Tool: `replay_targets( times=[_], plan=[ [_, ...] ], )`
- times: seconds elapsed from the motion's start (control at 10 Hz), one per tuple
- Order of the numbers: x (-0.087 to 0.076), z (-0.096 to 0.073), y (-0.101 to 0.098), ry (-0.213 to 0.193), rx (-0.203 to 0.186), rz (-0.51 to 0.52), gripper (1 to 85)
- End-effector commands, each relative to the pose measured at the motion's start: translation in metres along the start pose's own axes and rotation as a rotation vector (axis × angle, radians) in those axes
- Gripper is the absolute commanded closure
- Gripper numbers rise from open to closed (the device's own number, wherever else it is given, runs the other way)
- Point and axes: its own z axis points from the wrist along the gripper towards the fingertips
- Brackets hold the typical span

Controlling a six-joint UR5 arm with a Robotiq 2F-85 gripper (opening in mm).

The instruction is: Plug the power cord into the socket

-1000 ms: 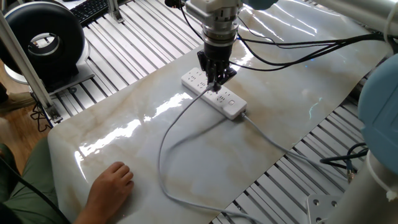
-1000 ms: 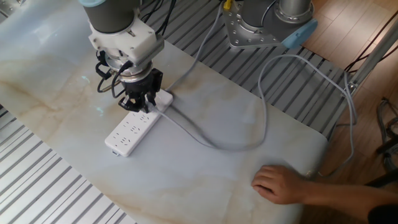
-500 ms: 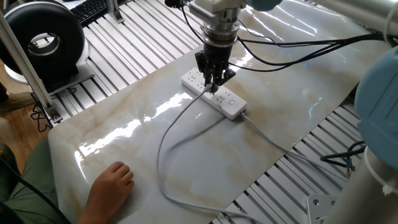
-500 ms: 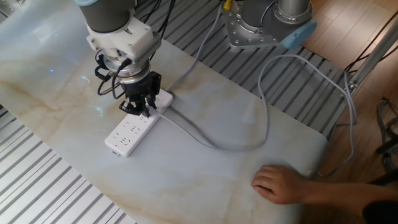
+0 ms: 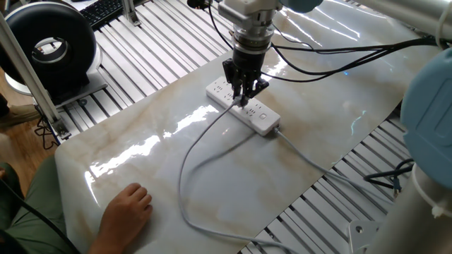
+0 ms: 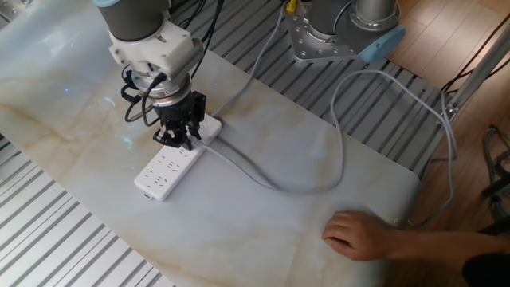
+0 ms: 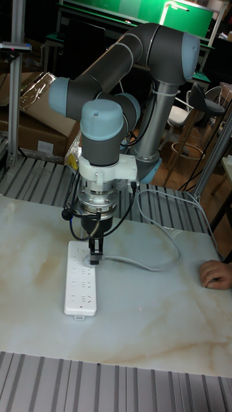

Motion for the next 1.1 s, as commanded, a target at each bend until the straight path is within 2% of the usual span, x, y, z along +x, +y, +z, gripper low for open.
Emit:
replay_targets(
  times=[0.0, 1.0],
  plan=[
    [-0.0028, 0.0003, -0.0025, -0.022, 0.004, 0.001, 84.7],
    [0.0061, 0.0013, -0.0082, -0.018, 0.008, -0.024, 84.7]
  ],
)
